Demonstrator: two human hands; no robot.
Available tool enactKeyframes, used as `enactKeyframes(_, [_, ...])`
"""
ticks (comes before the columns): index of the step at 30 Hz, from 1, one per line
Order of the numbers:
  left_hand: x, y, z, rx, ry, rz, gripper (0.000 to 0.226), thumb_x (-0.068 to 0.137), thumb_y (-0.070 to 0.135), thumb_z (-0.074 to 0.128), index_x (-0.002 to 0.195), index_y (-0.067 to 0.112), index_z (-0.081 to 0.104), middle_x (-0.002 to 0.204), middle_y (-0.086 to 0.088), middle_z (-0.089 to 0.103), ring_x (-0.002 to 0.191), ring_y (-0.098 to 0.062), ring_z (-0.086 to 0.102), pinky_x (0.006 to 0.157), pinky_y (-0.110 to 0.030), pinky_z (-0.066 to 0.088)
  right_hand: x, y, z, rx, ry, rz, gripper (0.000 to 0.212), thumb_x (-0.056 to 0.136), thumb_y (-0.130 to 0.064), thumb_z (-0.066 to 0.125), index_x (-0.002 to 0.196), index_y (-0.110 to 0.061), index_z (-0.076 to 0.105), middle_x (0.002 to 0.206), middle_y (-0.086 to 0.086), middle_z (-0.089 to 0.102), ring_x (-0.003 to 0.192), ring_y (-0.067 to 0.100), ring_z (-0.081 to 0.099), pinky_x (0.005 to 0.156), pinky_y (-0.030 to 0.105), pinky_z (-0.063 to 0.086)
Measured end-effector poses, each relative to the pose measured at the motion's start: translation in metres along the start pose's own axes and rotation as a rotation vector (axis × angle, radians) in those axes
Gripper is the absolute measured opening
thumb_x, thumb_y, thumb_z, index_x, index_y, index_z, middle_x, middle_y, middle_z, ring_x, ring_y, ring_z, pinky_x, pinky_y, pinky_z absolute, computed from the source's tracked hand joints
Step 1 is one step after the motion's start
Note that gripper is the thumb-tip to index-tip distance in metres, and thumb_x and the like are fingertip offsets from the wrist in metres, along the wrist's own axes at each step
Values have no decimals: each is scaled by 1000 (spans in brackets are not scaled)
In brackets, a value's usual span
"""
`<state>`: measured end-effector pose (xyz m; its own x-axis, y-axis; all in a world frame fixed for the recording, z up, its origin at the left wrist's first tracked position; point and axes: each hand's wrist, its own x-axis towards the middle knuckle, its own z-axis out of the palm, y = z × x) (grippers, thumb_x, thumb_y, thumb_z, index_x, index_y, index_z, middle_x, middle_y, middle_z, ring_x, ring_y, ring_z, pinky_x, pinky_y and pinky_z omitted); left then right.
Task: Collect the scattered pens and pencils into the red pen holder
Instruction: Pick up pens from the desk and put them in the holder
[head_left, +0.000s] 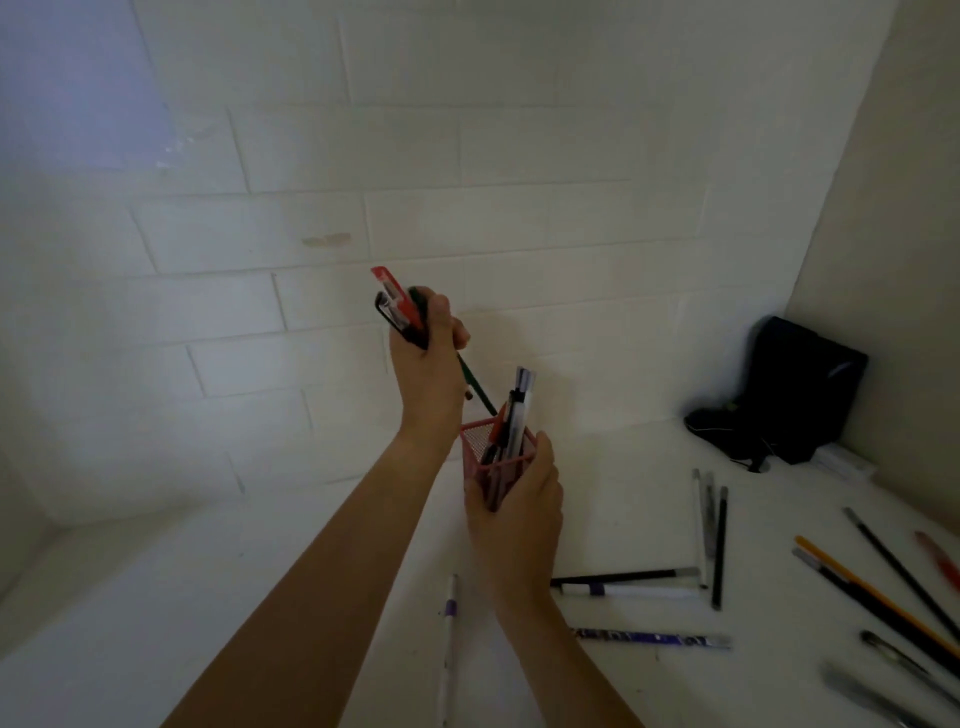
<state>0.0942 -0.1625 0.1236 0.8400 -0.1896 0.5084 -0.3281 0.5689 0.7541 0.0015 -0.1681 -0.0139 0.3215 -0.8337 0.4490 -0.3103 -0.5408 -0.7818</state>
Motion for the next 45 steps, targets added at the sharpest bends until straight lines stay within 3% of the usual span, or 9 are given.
enactKeyframes(14, [-40,-69,-27,438,-251,-247,39,93,32,64,82,-4,57,77,-23,61,68,-17,60,68,-34,50,3,3,1,87,-21,-9,93,78,-30,78,151,-15,23,142,6,47,129,23,46,104,43,47])
enactKeyframes(18, [-43,-64,-28,475,-289,-252,31,92,24,66,81,-3,55,73,-14,60,68,-16,59,71,-32,50,11,7,3,229,-60,8,90,75,-23,80,148,-13,28,139,6,49,128,22,49,104,46,48])
enactKeyframes(23, [-35,-60,-32,486,-327,-350,25,90,29,69,103,8,65,99,-12,71,96,-24,69,91,-39,55,26,5,-6,297,-156,-19,90,71,-32,84,145,-17,35,133,-3,50,123,17,50,100,42,51])
enactKeyframes(29, [-37,-56,-39,419,-412,-405,40,91,55,62,104,19,70,102,0,76,100,-15,72,93,-34,57,35,5,-20,201,-315,-46,91,79,-40,80,152,-24,28,163,3,16,148,23,21,115,38,32])
enactKeyframes(32, [-42,-57,-42,487,-446,-381,50,79,68,65,106,26,64,103,3,73,99,-14,70,92,-33,56,35,5,-18,207,-283,-21,99,73,-48,79,152,-23,25,156,2,30,141,23,34,113,48,40])
enactKeyframes(35, [-43,-51,-43,508,-495,-386,45,83,54,72,117,27,60,108,8,71,101,-8,68,90,-25,54,36,7,-15,170,-322,-55,101,72,-56,72,154,-27,21,158,0,25,140,24,38,110,48,45])
enactKeyframes(37, [-42,-46,-41,438,-512,-419,35,96,47,58,120,22,63,106,11,73,102,-4,69,90,-20,53,36,9,-14,150,-365,-70,95,77,-55,70,154,-31,21,161,-1,17,142,25,38,110,48,45])
enactKeyframes(40, [-47,-36,-42,293,-542,-466,55,104,55,28,116,17,66,100,11,75,92,4,70,78,-7,51,36,9,-13,166,-367,-80,78,82,-51,66,149,-30,31,149,0,33,126,23,54,102,41,52])
enactKeyframes(45, [-42,-48,-55,380,-609,-453,47,94,47,50,131,19,55,116,10,67,116,-3,64,91,-14,50,33,8,-13,188,-333,-91,70,89,-39,68,150,-31,35,136,-5,40,112,14,59,97,32,54])
